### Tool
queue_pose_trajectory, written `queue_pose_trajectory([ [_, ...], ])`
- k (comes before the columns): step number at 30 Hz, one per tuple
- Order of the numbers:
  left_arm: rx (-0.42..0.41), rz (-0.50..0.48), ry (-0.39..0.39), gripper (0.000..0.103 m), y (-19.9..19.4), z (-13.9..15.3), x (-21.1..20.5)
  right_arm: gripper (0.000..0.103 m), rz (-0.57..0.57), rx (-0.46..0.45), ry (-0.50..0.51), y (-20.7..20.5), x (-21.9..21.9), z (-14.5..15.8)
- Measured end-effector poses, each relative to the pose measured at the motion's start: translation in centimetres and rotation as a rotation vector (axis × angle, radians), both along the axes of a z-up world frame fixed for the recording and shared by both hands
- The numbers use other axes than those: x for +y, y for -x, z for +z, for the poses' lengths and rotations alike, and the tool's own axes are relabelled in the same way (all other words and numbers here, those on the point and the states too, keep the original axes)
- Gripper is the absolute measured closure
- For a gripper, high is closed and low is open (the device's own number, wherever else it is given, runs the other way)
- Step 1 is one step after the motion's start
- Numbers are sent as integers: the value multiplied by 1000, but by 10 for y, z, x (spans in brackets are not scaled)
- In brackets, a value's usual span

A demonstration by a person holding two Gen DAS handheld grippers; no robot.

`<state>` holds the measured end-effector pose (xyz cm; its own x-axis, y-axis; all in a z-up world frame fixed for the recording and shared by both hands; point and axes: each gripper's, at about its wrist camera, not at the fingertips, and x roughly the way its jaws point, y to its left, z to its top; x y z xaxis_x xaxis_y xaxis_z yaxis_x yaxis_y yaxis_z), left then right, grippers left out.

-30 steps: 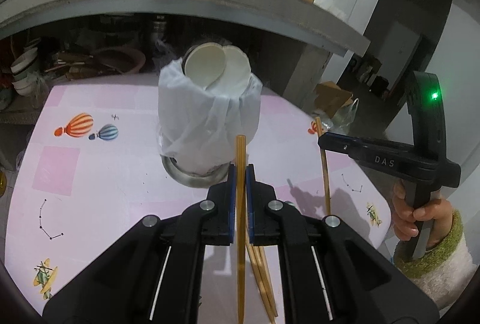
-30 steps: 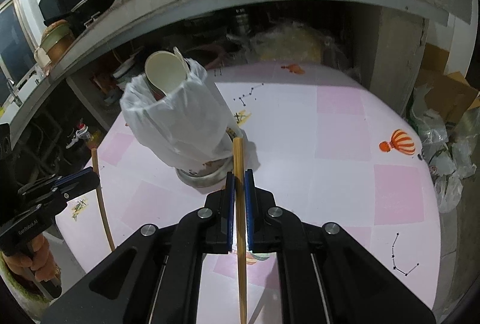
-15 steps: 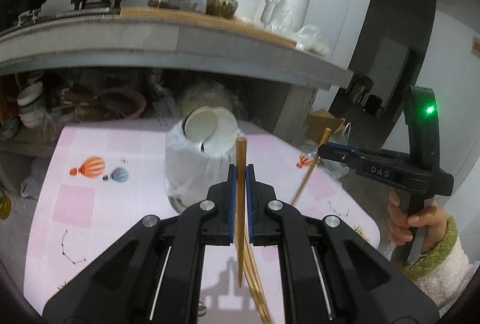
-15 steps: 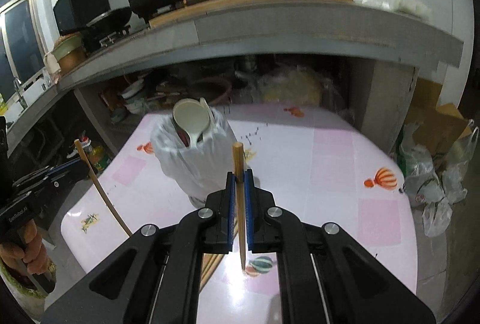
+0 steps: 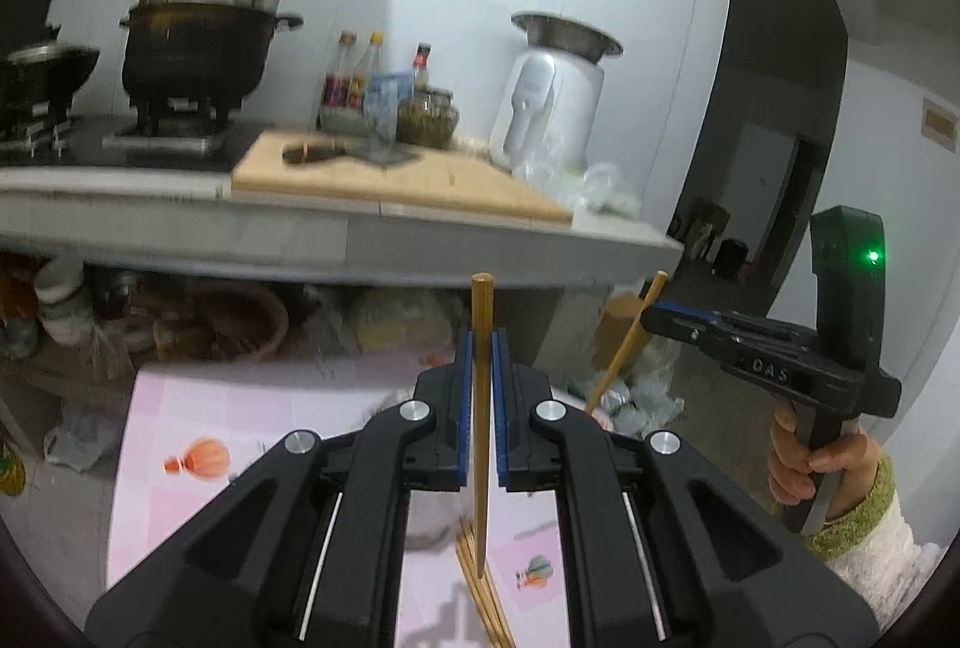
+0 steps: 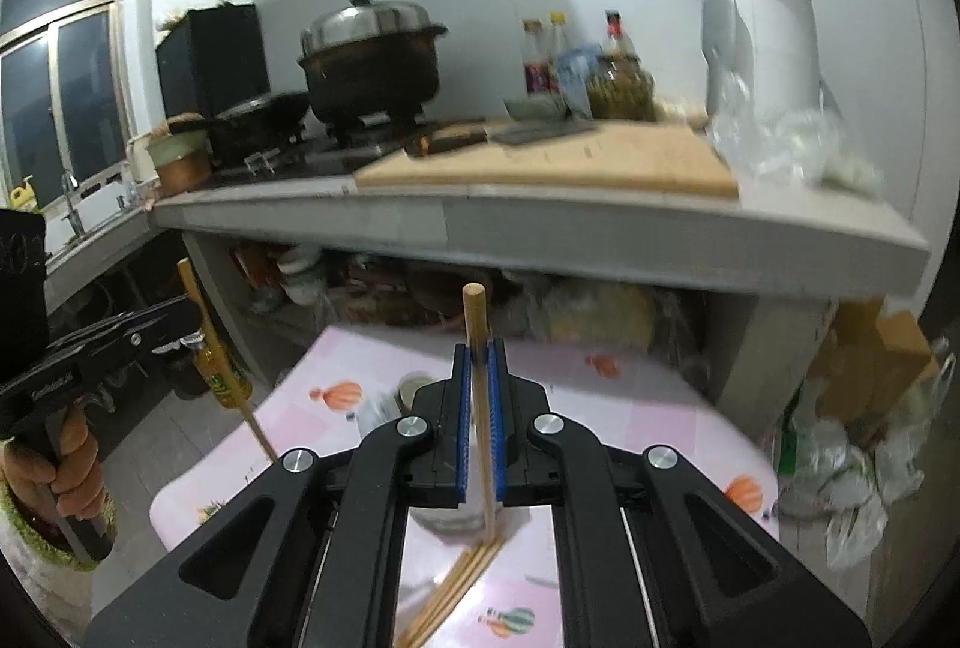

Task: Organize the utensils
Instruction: 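Lower the left chopstick into the holder while the right lowers its chopstick in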

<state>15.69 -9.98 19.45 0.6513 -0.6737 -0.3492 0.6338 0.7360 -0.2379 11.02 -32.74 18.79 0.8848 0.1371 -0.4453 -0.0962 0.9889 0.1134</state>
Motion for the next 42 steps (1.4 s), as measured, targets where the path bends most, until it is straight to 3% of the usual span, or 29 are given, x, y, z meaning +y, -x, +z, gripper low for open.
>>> queue_pose_trajectory([
  [5, -37, 19, 31, 98, -20, 29, -3, 97, 34, -34, -13, -20, 5, 29],
  [12, -93, 63, 6, 98, -48, 41, -20, 97, 70, -11, -40, -62, 13, 32],
  [26, 1, 86, -46, 98, -111, -25, -36, 97, 110, 99, -81, -134, 20, -24],
  [42, 69, 73, -65, 98, -126, -70, -39, 97, 118, 193, -103, -142, 20, -76],
])
